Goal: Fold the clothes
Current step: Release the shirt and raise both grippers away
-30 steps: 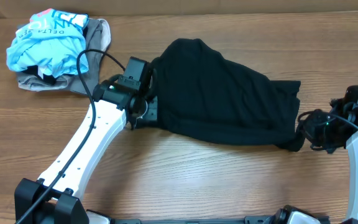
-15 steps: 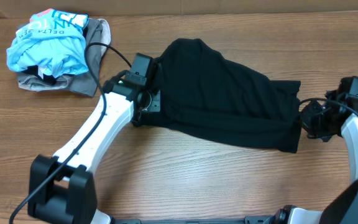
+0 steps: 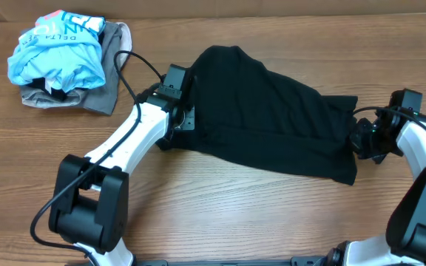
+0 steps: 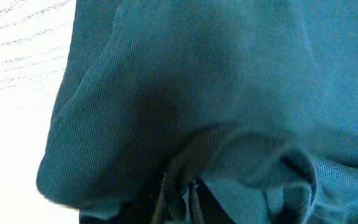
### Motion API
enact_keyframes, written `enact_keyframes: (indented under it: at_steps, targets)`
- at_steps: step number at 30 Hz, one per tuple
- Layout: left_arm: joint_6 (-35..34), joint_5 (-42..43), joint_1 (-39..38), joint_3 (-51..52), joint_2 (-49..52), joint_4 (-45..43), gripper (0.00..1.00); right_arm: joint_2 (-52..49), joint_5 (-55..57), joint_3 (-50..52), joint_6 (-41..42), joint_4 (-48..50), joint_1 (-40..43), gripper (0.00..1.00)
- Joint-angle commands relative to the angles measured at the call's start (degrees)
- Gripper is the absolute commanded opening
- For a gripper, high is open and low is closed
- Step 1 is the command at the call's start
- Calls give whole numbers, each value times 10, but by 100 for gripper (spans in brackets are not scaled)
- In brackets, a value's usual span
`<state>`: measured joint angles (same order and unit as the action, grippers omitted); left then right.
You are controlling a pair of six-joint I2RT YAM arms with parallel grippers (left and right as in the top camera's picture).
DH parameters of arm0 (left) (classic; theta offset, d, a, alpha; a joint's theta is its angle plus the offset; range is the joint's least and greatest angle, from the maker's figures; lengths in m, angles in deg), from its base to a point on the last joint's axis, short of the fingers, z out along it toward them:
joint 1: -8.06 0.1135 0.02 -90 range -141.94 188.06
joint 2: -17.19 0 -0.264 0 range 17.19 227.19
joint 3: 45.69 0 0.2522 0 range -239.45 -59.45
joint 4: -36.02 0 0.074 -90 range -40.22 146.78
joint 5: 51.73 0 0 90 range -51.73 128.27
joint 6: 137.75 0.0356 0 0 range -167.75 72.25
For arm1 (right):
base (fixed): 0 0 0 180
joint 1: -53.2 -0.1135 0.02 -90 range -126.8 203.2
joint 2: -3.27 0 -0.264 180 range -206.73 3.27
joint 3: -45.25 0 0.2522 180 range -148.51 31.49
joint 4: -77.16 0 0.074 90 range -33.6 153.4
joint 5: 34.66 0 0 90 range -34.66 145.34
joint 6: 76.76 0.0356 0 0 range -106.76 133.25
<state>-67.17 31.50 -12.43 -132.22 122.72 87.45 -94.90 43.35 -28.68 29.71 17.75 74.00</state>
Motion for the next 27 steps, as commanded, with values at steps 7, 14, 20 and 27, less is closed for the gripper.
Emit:
enact_keyframes:
  at_steps: [7,14,20,27]
  targets:
    - [-7,-55,3,0,10,-26,57,-27,4,1,-4,39,-3,14]
    - [32,-54,7,-32,5,-12,100,-22,4,-37,-15,-12,2,43]
    - [64,-43,9,-185,4,117,100,-2,4,-184,-19,-150,3,63]
    - [126,37,9,-382,4,233,100,5,-19,-351,-30,-274,-2,93]
